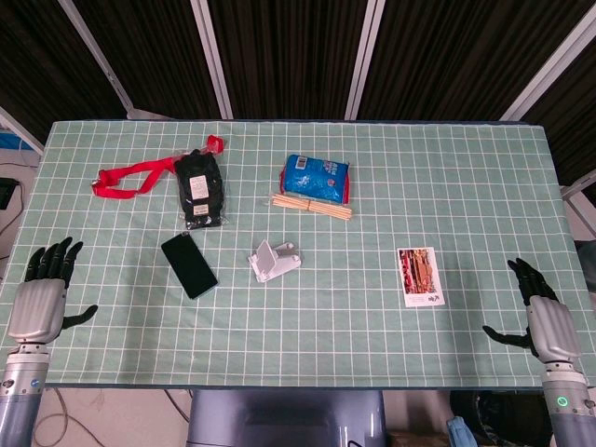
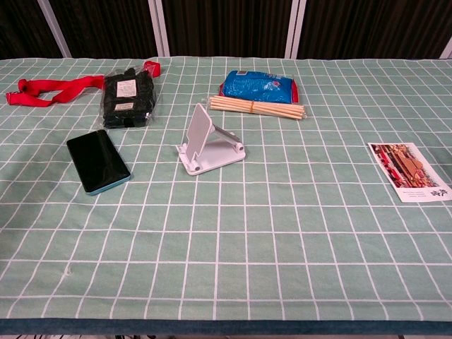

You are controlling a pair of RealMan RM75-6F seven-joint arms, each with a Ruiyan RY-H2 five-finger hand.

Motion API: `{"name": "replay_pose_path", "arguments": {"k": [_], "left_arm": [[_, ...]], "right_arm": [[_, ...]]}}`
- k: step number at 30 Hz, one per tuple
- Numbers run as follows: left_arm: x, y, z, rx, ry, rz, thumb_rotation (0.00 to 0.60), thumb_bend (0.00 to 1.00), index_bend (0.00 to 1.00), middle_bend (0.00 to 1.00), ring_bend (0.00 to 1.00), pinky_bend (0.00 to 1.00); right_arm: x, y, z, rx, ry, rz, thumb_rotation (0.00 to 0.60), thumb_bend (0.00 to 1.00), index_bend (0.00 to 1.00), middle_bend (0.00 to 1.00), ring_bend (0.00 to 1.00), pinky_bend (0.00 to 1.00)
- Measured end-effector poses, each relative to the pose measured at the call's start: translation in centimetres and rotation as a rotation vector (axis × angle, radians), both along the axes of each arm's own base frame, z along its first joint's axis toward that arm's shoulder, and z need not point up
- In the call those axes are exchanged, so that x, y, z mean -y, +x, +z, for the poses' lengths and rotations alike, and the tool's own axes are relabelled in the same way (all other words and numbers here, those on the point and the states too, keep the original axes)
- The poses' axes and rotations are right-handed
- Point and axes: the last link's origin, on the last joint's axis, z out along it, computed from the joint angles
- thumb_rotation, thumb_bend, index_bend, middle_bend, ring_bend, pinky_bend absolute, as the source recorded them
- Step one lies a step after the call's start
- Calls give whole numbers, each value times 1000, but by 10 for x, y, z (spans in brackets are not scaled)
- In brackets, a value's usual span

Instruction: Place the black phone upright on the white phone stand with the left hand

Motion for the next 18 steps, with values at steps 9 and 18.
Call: {"name": "replay_pose_path", "arguments": {"k": [9, 18], "left_arm": [[-3, 0, -2, -7, -11, -1, 600, 84, 0, 0, 0, 0], [-14, 4, -6, -71, -63, -22, 600, 87, 0, 0, 0, 0]], "right_arm": [[0, 1, 0, -2, -4, 1, 600, 102, 0, 0, 0, 154], [0, 0, 1, 7, -4, -3, 600, 102, 0, 0, 0, 154]]}}
